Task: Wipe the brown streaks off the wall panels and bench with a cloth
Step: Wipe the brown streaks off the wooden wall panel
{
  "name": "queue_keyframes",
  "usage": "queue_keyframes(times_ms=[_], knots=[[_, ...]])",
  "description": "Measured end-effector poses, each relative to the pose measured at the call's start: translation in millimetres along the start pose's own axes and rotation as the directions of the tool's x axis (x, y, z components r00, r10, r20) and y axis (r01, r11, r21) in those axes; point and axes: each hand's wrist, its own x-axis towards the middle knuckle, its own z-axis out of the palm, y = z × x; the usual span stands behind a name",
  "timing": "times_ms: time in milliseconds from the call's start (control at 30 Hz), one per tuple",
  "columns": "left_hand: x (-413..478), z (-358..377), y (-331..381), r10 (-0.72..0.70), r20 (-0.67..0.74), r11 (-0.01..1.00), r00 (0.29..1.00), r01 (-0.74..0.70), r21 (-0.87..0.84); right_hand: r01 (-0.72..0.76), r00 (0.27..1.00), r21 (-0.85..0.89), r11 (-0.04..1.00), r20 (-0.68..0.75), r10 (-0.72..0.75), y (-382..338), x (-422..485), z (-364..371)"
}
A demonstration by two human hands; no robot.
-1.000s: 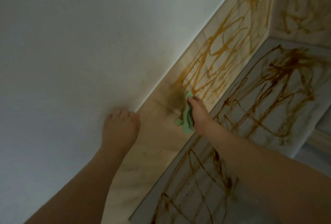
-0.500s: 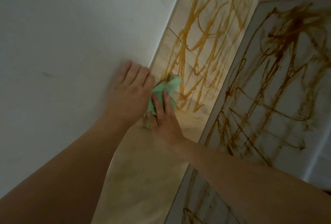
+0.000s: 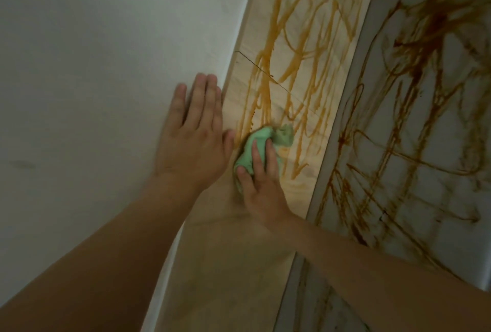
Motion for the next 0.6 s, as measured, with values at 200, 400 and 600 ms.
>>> queue_keyframes(times_ms=[200, 400, 600], knots=[[3.7, 5.2, 0.8, 0.002, -0.021, 1.0, 1.0, -0.002, -0.006, 0.144, 0.978, 0.09, 0.985, -0.165, -0.128, -6.1, 23.8, 4.0], [2.6, 8.9, -0.9, -0.005, -0.063, 0.998, 0.998, 0.001, -0.062, 0.094, 0.956, 0.047, 0.994, -0.283, -0.077, -14.1, 109.1, -41.8], [4.9, 0.3, 0.2, -0.002, -0.061, 0.999, 0.998, -0.001, -0.04, 0.096, 0.976, 0.062, 0.993, -0.2, -0.082, -14.3, 66.3, -25.5]])
